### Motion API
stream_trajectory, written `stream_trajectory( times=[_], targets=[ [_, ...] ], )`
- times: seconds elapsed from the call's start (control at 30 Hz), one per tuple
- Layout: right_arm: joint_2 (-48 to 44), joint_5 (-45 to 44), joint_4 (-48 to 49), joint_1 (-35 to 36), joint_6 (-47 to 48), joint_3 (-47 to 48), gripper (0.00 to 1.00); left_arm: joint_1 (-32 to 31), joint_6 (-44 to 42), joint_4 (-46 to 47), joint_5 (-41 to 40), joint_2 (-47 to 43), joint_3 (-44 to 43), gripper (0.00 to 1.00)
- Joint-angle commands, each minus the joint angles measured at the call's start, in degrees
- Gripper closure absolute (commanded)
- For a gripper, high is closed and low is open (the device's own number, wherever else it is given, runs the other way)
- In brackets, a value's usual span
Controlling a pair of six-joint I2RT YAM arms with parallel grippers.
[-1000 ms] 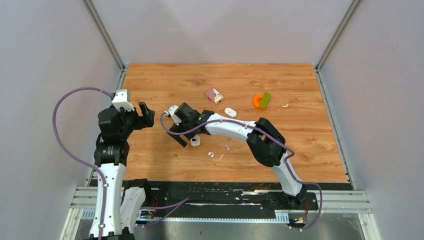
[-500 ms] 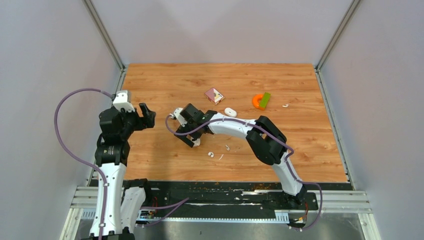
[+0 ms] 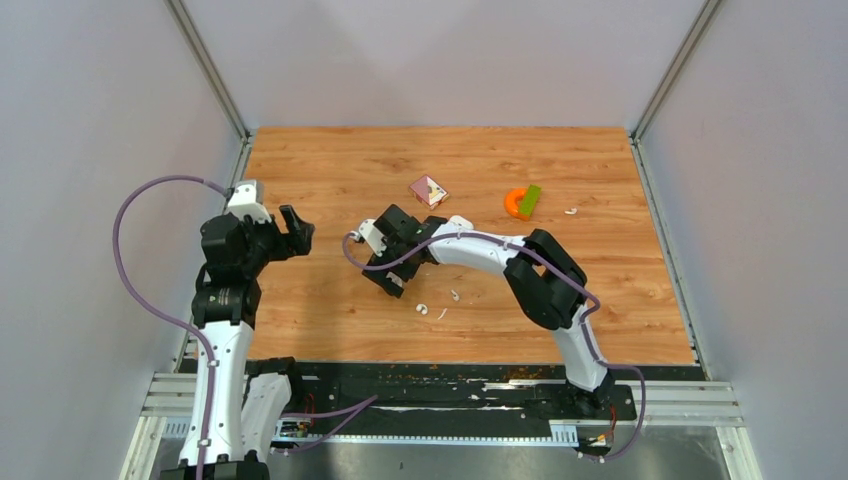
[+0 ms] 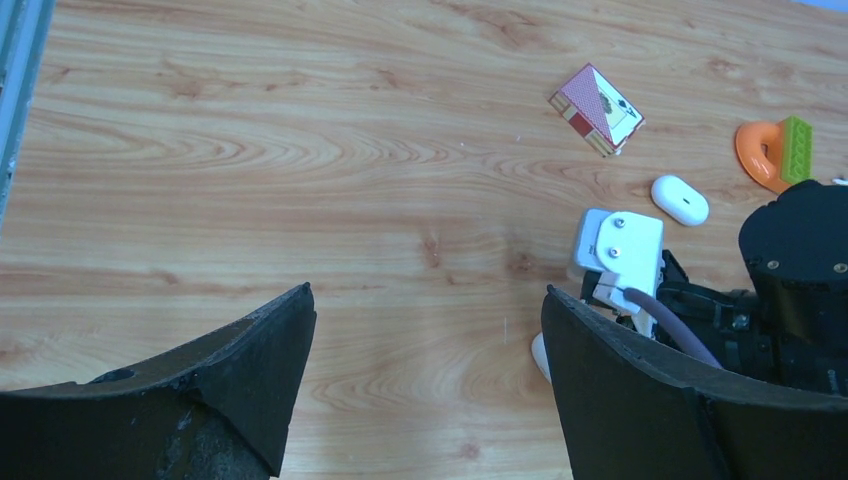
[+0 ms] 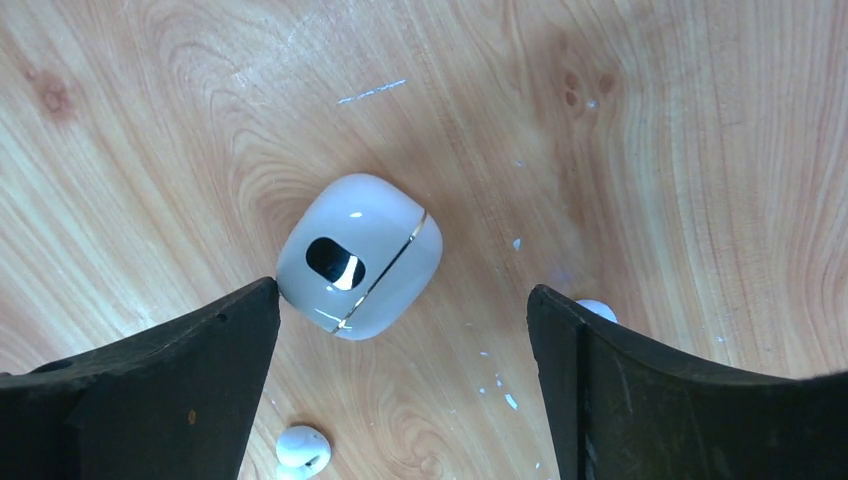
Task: Insert the wireless bluetooth earbuds into the charging case
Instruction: Pick up the charging case at the center of the board.
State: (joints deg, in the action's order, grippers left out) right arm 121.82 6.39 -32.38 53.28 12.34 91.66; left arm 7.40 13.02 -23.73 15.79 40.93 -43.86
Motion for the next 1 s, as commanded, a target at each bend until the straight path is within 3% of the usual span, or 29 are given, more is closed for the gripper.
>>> stream_trajectory(
  times=[0.0,0.5,0.97],
  targets=[
    [-3.9,5.3,-0.8,-1.9,1.1,0.3,0.08,0.7,1.1,2.6,1.2,0.2,-0.2,0.11],
    [-5.2,16.0,-2.9,-4.5,5.4,1.9,0.27,0.7,1.3,3.1,1.1,0.3,0.6,0.11],
    [0.4,11.1,-2.0,-2.8,3.7,6.8,0.26,0.8,2.0,4.1,2.0,0.6,1.1,0.10]
  ],
)
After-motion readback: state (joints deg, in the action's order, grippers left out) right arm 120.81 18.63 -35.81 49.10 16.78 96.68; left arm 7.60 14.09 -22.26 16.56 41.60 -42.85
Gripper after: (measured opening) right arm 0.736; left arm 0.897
